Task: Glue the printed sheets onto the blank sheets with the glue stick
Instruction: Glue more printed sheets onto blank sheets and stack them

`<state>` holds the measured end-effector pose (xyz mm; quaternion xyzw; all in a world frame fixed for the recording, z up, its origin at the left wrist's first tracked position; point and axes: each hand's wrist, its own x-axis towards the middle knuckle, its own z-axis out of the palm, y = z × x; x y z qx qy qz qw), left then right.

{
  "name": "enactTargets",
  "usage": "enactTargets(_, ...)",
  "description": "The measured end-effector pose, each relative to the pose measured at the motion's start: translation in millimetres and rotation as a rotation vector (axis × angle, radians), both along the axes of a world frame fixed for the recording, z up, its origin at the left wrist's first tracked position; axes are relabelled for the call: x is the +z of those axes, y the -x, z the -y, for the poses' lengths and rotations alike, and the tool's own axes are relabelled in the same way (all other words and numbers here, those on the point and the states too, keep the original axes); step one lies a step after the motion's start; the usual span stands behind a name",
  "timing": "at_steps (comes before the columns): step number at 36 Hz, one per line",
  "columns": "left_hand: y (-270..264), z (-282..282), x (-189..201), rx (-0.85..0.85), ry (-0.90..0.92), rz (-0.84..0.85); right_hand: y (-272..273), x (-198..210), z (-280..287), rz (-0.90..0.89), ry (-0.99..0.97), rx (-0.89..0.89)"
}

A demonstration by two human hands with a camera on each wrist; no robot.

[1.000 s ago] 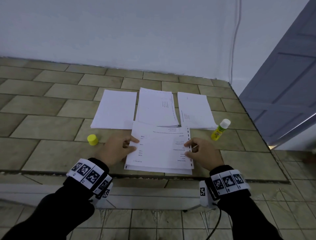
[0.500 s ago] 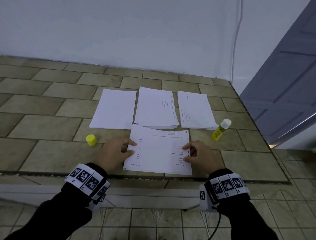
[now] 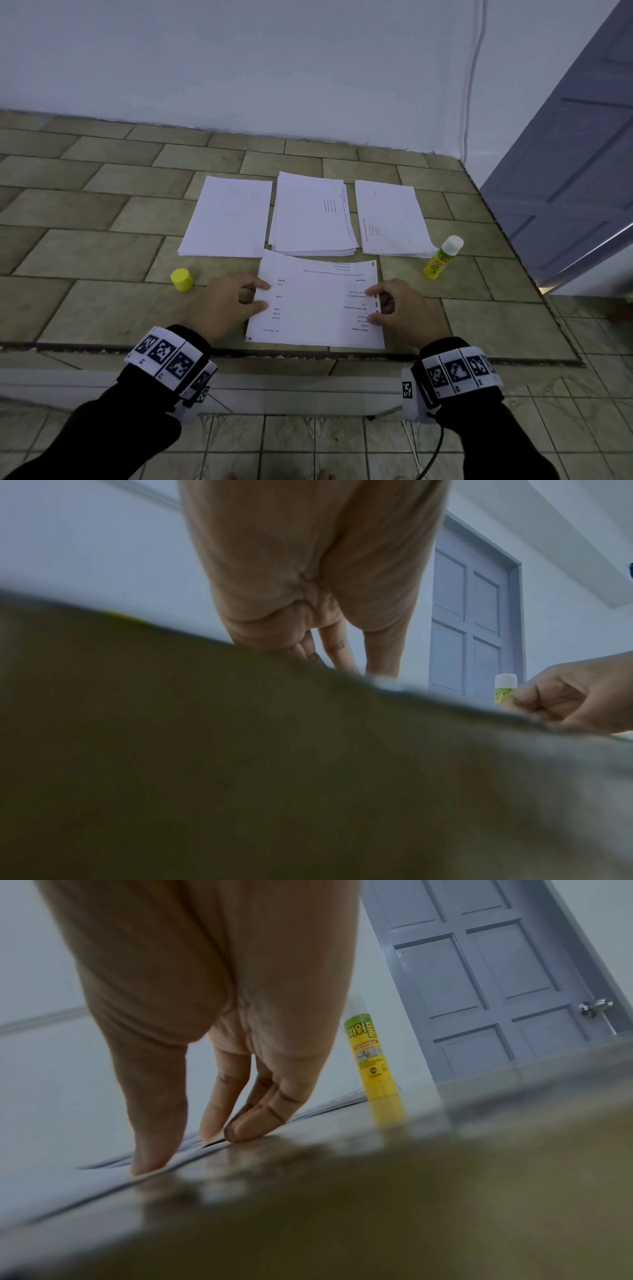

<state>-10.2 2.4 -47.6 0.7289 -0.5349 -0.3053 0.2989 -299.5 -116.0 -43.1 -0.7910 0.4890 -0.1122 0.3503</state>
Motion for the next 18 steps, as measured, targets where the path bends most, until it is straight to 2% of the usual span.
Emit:
enactTargets(13, 1.4, -1.8, 0.0, 0.0, 0.014, 0.087, 0.6, -2.9, 1.2, -0.004, 0.011, 0.005)
enactTargets(18, 1.9, -2.4, 0.2, -0.013, 0.022, 0.064, 0.9, -2.0, 0.7, -0.009, 0.021, 0.014)
